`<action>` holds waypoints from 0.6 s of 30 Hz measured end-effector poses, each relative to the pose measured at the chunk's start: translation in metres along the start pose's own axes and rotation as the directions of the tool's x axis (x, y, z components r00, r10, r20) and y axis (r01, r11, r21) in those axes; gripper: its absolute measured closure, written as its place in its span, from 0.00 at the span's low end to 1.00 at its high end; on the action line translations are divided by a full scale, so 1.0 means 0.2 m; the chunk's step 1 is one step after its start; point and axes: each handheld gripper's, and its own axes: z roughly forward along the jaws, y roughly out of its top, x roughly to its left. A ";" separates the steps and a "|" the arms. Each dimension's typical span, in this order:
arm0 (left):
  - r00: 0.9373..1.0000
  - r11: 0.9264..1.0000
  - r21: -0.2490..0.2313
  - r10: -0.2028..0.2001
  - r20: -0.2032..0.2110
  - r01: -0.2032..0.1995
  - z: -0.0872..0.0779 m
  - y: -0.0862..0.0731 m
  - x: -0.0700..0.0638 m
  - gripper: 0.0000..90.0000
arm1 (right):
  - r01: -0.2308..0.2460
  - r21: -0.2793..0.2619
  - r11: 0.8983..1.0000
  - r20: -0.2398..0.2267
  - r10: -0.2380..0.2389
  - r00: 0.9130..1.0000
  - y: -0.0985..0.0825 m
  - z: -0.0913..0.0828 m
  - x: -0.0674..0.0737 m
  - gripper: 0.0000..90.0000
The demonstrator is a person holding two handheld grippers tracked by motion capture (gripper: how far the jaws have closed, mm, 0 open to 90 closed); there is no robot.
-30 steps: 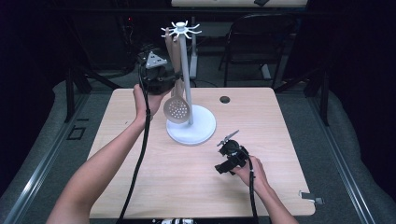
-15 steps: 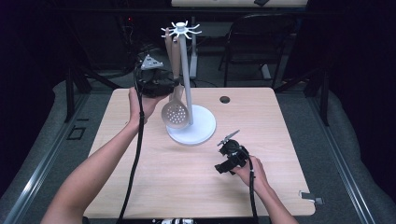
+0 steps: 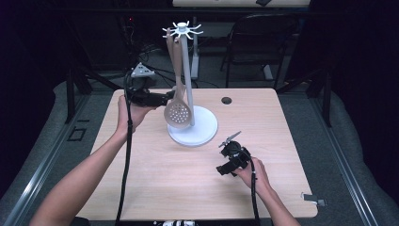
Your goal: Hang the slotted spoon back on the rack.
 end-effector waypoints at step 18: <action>1.000 0.995 0.100 0.012 -0.009 -0.011 -0.24 -0.32 0.03 0.17 | 0.005 -0.002 1.000 0.007 -0.005 1.000 0.00 -0.01 0.00 0.24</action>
